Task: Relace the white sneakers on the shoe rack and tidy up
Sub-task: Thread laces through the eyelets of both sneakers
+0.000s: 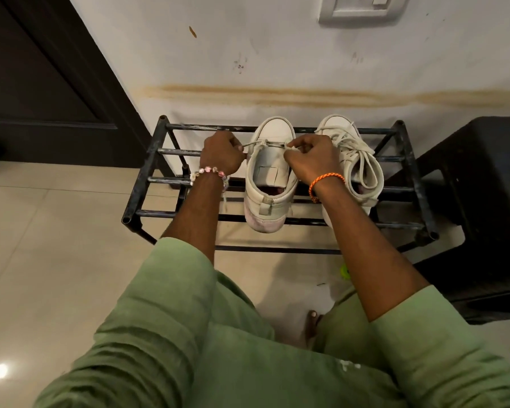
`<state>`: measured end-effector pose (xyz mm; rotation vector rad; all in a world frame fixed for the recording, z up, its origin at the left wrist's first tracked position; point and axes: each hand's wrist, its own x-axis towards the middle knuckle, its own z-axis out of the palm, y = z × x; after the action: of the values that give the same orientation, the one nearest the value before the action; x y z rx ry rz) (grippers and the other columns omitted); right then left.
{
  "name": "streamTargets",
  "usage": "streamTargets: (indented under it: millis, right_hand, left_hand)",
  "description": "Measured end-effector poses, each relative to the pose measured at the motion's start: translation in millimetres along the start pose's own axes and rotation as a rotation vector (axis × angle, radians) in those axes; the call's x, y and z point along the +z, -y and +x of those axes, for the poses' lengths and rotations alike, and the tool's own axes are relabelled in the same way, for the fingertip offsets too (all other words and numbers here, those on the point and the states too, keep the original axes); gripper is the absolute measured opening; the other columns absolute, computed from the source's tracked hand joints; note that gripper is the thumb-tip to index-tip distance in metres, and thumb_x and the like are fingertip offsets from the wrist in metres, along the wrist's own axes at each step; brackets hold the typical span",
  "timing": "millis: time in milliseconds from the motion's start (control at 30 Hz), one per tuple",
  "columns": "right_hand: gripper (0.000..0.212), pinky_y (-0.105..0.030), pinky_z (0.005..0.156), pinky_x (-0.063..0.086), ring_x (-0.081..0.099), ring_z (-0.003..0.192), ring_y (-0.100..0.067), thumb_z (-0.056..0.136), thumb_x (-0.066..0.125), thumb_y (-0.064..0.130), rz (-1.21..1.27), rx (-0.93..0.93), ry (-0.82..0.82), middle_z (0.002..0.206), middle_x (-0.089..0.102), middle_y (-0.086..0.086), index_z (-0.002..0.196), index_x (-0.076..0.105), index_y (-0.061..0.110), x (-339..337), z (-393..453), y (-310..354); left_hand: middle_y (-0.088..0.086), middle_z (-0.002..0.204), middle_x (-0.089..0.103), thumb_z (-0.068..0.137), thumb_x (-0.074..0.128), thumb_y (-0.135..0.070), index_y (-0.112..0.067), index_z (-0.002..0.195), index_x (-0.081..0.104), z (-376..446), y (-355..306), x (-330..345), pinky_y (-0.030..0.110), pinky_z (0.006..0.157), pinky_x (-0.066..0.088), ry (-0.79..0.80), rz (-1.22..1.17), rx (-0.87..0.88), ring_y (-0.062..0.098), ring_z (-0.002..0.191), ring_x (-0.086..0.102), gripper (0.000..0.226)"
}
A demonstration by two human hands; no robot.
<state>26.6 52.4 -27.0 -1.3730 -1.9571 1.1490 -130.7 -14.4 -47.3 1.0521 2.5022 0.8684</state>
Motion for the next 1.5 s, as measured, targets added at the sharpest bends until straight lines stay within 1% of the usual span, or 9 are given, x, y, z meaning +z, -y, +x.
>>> streamTargets:
  millis: [133, 233, 300, 400, 567, 767, 1000, 1200, 1500]
  right_hand:
    - [0.034, -0.025, 0.068, 0.043, 0.056, 0.076, -0.013, 0.091, 0.054, 0.045, 0.063, 0.013, 0.039, 0.078, 0.062, 0.001, 0.08, 0.063, 0.014, -2, 7, 0]
    - [0.028, -0.031, 0.092, 0.044, 0.057, 0.106, -0.024, 0.098, 0.043, 0.026, 0.069, 0.055, 0.077, 0.113, 0.063, -0.009, 0.111, 0.061, 0.01, 0, 18, -4]
    - [0.027, -0.023, 0.091, 0.041, 0.056, 0.111, -0.022, 0.095, 0.05, 0.015, -0.008, 0.037, 0.127, 0.121, 0.06, -0.008, 0.12, 0.059, 0.01, 3, 18, -7]
    - [0.022, -0.025, 0.085, 0.043, 0.059, 0.105, -0.023, 0.091, 0.056, 0.015, -0.097, -0.02, 0.083, 0.113, 0.065, -0.009, 0.112, 0.062, 0.011, 6, 19, -11]
    - [0.021, -0.027, 0.082, 0.042, 0.059, 0.101, -0.03, 0.088, 0.052, 0.006, -0.271, -0.08, -0.034, 0.106, 0.067, -0.015, 0.1, 0.069, 0.008, 8, 24, -13]
    - [0.022, -0.028, 0.076, 0.036, 0.057, 0.103, -0.03, 0.09, 0.051, 0.011, -0.433, -0.192, -0.085, 0.109, 0.065, -0.015, 0.102, 0.068, 0.008, 5, 22, -10]
    - [0.019, -0.028, 0.079, 0.04, 0.058, 0.1, -0.03, 0.09, 0.052, 0.013, -0.374, -0.177, -0.076, 0.105, 0.067, -0.014, 0.099, 0.067, 0.006, 6, 20, -11]
    - [0.015, -0.029, 0.079, 0.043, 0.06, 0.095, -0.028, 0.09, 0.053, 0.014, -0.283, -0.107, -0.041, 0.099, 0.067, -0.013, 0.095, 0.066, 0.007, 5, 22, -10]
    - [0.018, -0.029, 0.079, 0.044, 0.059, 0.095, -0.034, 0.089, 0.047, 0.01, -0.313, -0.062, -0.065, 0.102, 0.065, -0.019, 0.094, 0.064, 0.006, 8, 25, -10]
  left_hand:
    - [0.003, 0.1, 0.064, 0.091, 0.056, -0.018, -0.009, 0.104, 0.064, 0, -3, -3, 0.02, 0.073, 0.037, 0.189, -0.069, 0.082, 0.013, 0.089, 0.055, 0.017]
    - [0.004, 0.096, 0.064, 0.092, 0.057, -0.018, -0.009, 0.104, 0.066, 2, -6, -2, 0.005, 0.058, 0.039, 0.177, -0.144, 0.123, 0.008, 0.075, 0.058, 0.017]
    - [0.006, 0.092, 0.063, 0.093, 0.058, -0.015, -0.005, 0.103, 0.067, 1, -7, 0, 0.0, 0.051, 0.037, 0.143, -0.155, 0.129, 0.003, 0.066, 0.054, 0.017]
    - [0.011, 0.097, 0.067, 0.091, 0.061, -0.015, -0.003, 0.098, 0.069, 2, -8, 4, -0.001, 0.051, 0.034, 0.078, -0.139, 0.146, 0.014, 0.078, 0.059, 0.016]
    - [0.014, 0.105, 0.068, 0.09, 0.062, -0.018, 0.0, 0.099, 0.068, 5, -11, 7, 0.019, 0.076, 0.037, 0.034, -0.119, 0.169, 0.024, 0.101, 0.06, 0.02]
    - [0.011, 0.105, 0.068, 0.091, 0.061, -0.016, -0.001, 0.1, 0.065, 5, -11, 9, 0.018, 0.073, 0.036, 0.059, -0.14, 0.184, 0.018, 0.094, 0.057, 0.018]
    - [0.014, 0.105, 0.068, 0.091, 0.06, -0.016, -0.002, 0.102, 0.068, 5, -13, 7, 0.02, 0.076, 0.037, 0.082, -0.106, 0.178, 0.024, 0.101, 0.06, 0.02]
    - [0.019, 0.106, 0.065, 0.095, 0.054, -0.016, 0.002, 0.103, 0.061, 9, -12, 10, 0.042, 0.094, 0.044, 0.141, -0.07, 0.158, 0.034, 0.102, 0.058, 0.021]
    - [0.02, 0.106, 0.064, 0.096, 0.053, -0.023, 0.003, 0.105, 0.059, 11, -13, 11, 0.034, 0.082, 0.044, 0.184, -0.116, 0.129, 0.02, 0.088, 0.052, 0.028]
